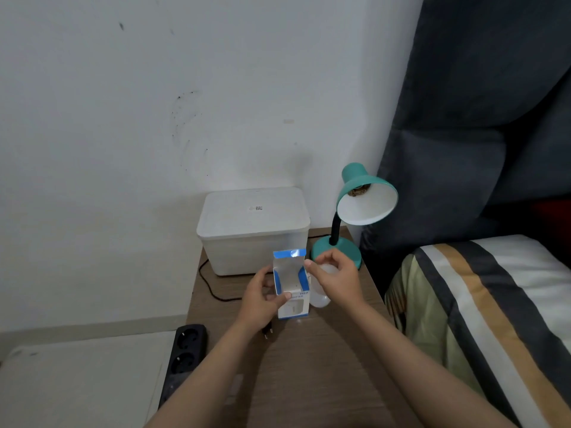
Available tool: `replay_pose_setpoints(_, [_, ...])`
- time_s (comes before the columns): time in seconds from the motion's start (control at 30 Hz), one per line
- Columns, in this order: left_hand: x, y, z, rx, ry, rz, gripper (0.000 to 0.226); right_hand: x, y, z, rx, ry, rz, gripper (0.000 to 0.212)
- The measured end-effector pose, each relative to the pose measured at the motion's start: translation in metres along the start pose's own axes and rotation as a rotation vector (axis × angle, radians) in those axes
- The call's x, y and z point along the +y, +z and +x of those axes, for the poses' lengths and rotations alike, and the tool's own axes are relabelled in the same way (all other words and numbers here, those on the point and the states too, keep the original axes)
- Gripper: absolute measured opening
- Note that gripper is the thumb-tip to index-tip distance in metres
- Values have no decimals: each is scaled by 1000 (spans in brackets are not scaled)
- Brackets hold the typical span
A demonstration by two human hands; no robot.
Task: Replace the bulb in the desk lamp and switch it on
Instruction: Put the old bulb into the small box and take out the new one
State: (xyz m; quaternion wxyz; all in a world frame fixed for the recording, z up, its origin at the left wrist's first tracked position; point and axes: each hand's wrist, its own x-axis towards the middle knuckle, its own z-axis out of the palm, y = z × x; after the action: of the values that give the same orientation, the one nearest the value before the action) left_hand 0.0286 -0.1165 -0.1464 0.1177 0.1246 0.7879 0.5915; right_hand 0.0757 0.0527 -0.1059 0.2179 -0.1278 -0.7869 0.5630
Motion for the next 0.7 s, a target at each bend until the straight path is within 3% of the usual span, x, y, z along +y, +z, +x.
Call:
replay_pose_setpoints(0.07, [0,1,-1,26,-9,0,66,2,-1,-2,18,-1,-60,17])
replay_pose_setpoints(0.23, [-2,3,-3,71,-12,-2,71,10,-4,-6,-148,-65,-303,38])
replay_pose_setpoints(0.4, [0,4,-7,114,59,30,54,15,5,-11,-116,-128,-486,27])
replay_pose_setpoints(0.7, [0,5,-10,145,128,235,33,26,13,-19,-86,-153,-519,28])
